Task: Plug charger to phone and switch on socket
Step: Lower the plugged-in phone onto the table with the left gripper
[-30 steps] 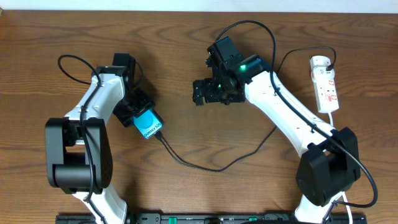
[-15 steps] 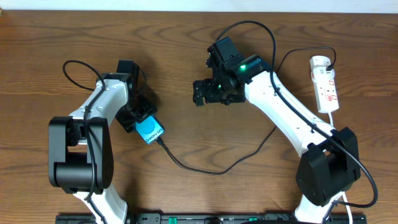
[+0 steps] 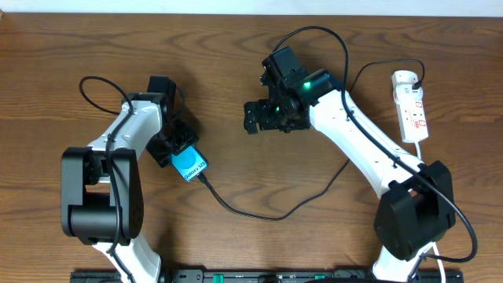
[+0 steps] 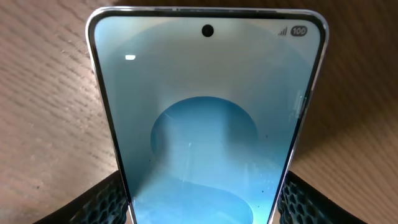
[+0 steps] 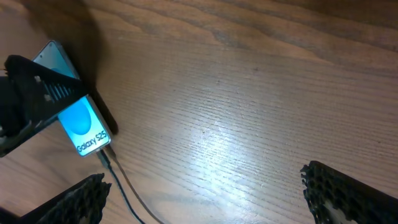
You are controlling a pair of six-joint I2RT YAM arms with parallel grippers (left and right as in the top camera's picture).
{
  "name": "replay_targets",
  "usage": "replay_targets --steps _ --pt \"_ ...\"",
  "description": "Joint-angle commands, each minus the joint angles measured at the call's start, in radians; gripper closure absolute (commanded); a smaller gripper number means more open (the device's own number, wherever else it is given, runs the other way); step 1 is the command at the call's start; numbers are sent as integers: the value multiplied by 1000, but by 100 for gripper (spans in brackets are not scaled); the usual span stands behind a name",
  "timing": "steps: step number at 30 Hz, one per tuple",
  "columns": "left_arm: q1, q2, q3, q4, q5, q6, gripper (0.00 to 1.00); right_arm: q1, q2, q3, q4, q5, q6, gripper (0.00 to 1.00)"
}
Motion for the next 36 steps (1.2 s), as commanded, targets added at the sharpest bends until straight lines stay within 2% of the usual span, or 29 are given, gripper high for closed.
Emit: replay_targets --steps 1,18,19,20,23,36 --pt "-2 3 -44 16 -16 -10 93 -5 -1 10 -3 11 -14 1" --pt "-2 3 -52 29 -16 -9 92 -5 -1 10 -4 11 -14 1" --pt "-2 3 -52 29 -16 -9 85 -5 -1 10 -5 11 -14 1" --pt "-2 3 -52 29 -16 -9 83 -5 -1 10 -5 11 -14 1" --pt "-2 3 -52 29 -16 -9 69 -5 -1 10 -5 11 -14 1" --pt "-2 3 -52 29 -16 -8 26 -5 -1 10 -8 11 -14 1"
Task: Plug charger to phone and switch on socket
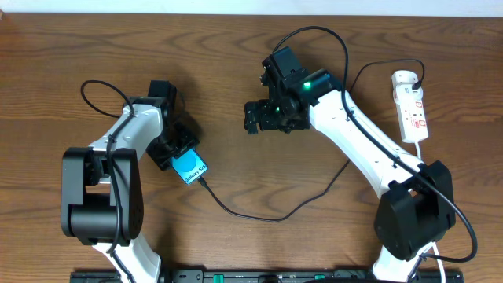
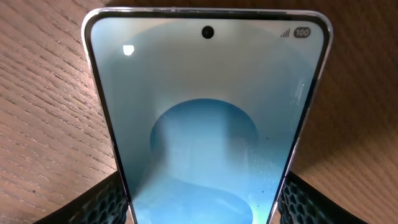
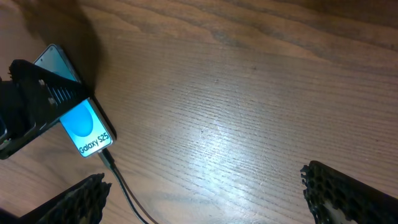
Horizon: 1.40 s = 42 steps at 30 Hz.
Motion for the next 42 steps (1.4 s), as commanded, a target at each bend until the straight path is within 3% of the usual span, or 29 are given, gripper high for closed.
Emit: replay_targets --steps 1,8,26,34,42 --pt "-2 5 -23 7 -16 -8 24 -5 -1 10 -4 7 -14 1" --pt "-2 5 -23 13 -16 -8 11 -5 -1 10 -6 7 -14 1" --pt "1 -18 35 21 -17 19 9 -6 -1 10 -15 8 -22 1" --pt "3 -160 48 17 -17 64 9 -6 -1 10 -26 26 -21 1" --pt "3 -413 48 -37 -16 63 9 -40 -1 10 -42 26 3 1"
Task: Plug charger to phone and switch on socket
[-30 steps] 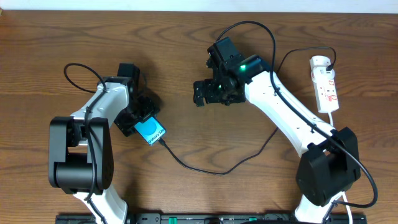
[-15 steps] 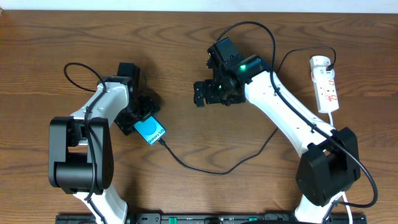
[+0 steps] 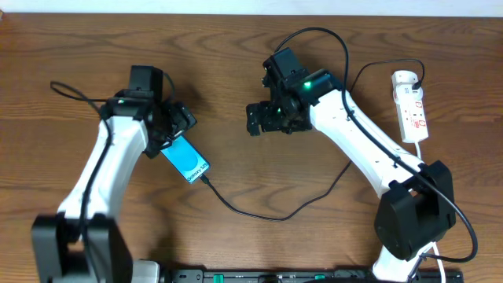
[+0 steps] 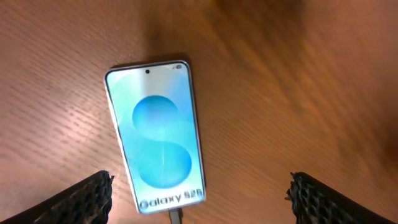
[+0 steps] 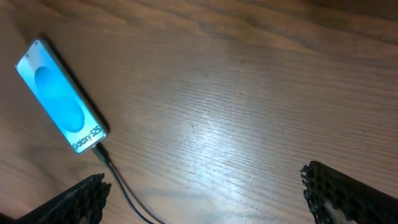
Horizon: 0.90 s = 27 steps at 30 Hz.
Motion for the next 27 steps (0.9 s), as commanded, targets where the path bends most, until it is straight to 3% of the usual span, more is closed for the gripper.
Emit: replay_targets --steps 1,14,27 --pt "5 -124 25 -38 -13 17 9 -45 -1 10 -18 12 17 1" --pt "5 -438 25 -120 -10 17 9 -305 -40 10 -131 -72 -28 1" --pt "5 -521 25 -159 -10 17 9 -733 -266 10 -242 -292 -241 1"
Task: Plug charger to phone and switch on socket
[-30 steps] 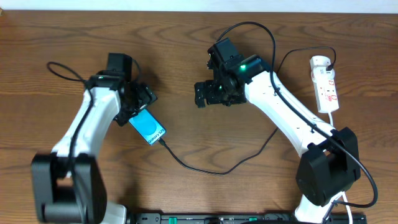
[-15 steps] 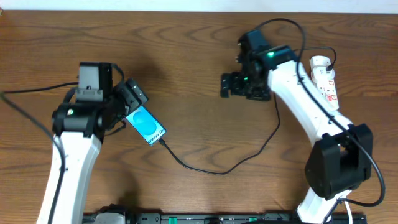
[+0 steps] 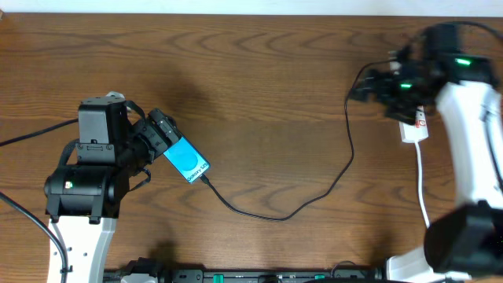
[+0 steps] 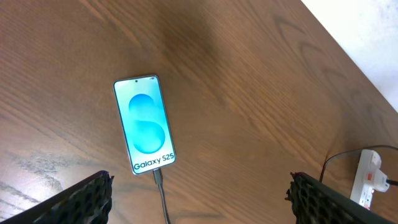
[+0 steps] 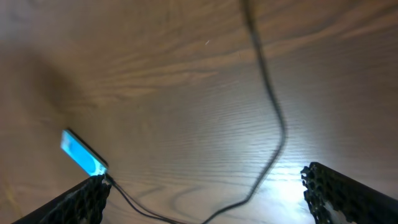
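Observation:
The phone lies flat on the wooden table with its blue screen lit and facing up. The black charger cable is plugged into its lower end; the phone and plug also show in the left wrist view. My left gripper hovers open just left of the phone, with nothing between its fingers. My right gripper is open at the far right, over the white socket strip, which the arm mostly hides. The strip shows at the right edge of the left wrist view.
The cable loops across the table's middle and climbs toward the socket strip. The phone appears small and far off in the right wrist view. A black rail runs along the table's front edge.
My left gripper has pulled back and risen from the phone, which now looks smaller in its view. My right arm has moved from the table's middle to the far right, over the socket strip.
My left gripper was shut on the phone, cable plugged in, with the right gripper open at mid-table. It still held the phone later. Then the phone lay flat, released, under the open left gripper. Now the left has drawn back and the right is at the strip.

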You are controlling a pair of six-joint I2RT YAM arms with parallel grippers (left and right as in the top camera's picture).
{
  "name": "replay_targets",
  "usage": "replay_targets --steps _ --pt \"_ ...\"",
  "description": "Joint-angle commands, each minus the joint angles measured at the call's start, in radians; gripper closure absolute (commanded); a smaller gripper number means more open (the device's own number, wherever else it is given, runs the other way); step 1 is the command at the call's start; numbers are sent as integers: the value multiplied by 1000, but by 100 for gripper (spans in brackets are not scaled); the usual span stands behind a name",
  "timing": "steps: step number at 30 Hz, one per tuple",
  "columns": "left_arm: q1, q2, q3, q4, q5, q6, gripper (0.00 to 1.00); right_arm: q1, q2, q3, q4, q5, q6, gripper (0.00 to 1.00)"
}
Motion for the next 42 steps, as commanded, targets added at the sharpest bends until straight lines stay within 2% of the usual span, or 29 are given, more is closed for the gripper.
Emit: replay_targets --steps 1,6,13,16,23,28,32,39,42 --pt "5 -10 23 -10 -10 9 9 -116 -82 10 -30 -76 -100 1" --pt "5 -10 23 -10 -10 9 9 -268 -121 10 -74 -112 -161 1" --pt "5 -10 23 -14 -10 9 9 -403 -99 10 -81 -210 -253 1" --pt "5 -10 23 -16 -10 10 9 -466 -71 10 -72 -336 -308 1" --pt "5 -10 23 -13 -10 10 9 -578 58 10 -25 -465 -343 1" --pt "5 -10 23 -10 -14 10 9 -587 187 38 39 -512 -342 1" --pt "5 -10 23 -10 -31 10 9 -569 300 143 29 -511 -340 1" --pt "5 -10 23 -10 -33 10 9 -549 473 380 -83 -486 -345 1" --pt "5 -10 23 -10 -33 10 9 -533 538 468 -169 -475 -406 1"
